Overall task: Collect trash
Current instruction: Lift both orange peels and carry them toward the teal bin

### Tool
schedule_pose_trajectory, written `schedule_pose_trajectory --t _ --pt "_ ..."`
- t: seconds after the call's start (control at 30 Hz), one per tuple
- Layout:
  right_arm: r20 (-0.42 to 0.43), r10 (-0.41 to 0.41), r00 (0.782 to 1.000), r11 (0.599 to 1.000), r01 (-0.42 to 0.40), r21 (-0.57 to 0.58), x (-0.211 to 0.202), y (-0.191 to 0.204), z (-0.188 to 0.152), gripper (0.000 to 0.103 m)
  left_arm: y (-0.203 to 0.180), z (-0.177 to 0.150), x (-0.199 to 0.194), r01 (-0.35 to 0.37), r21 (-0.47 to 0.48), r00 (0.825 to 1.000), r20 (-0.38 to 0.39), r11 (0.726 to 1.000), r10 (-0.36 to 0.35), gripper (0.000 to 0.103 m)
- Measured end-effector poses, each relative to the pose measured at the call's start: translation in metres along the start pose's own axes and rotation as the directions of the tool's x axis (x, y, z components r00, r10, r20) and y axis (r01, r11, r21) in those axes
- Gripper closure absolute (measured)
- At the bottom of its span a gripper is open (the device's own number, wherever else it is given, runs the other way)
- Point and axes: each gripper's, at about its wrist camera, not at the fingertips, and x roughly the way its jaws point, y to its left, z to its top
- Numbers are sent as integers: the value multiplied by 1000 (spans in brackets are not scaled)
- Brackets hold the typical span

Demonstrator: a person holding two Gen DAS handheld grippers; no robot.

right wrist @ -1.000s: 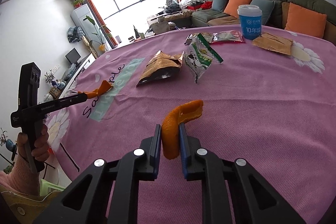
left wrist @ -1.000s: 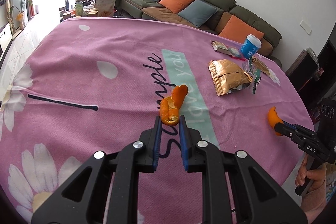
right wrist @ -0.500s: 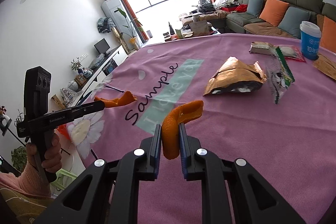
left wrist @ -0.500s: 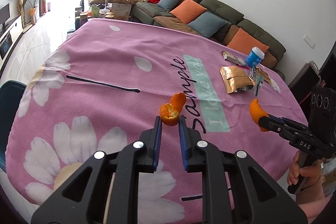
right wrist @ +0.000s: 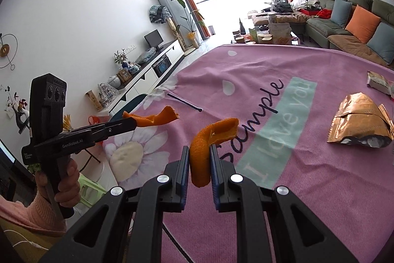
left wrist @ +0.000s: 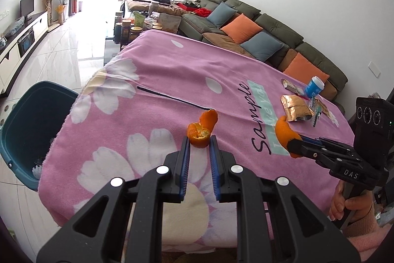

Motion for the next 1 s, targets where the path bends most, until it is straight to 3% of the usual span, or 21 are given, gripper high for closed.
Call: schedule_pose_trajectory --t 0.53,1.0 --pt "-68 126 990 984 -134 -119 52 60 29 88 60 0 -54 -98 -98 991 86 990 106 87" --pt "-149 215 965 941 -246 -232 102 122 56 88 118 0 -95 -214 -212 959 139 953 246 87"
